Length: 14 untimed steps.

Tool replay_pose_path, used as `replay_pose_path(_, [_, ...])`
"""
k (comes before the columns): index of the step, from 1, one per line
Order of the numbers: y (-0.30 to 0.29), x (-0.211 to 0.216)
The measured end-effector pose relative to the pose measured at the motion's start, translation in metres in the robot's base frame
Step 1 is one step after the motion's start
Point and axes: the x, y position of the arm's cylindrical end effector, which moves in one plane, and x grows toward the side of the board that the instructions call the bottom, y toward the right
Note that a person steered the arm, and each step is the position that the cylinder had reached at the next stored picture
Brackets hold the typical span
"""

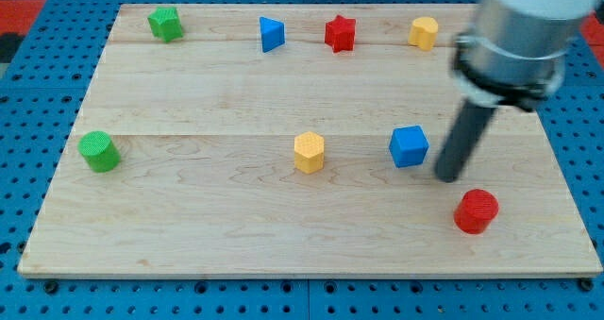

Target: Push the blue cube above the red circle

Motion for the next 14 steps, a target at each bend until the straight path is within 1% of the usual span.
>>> replay_pose_path(1, [-0.04,-0.013])
replay_pose_path(2, [-0.009,-0.031])
replay_pose_path(3, [-0.068,-0.054])
replay_pose_path(4, [-0.048,-0.069])
replay_pose_path(5, [0.008,-0.064])
replay_pose_path(6, [-0.011,-0.066])
replay_pose_path(7, [-0.014,-0.092])
replay_pose_path(8, [0.062,-0.098])
replay_pose_path(9, [0.06,-0.078])
replay_pose_path(10, [0.047,-0.061])
replay_pose_path(11, [0.06,-0.075])
replay_pose_path(12, [0.01,-0.092])
replay_pose_path(13, [0.043,-0.067])
replay_pose_path(14, [0.047,-0.042])
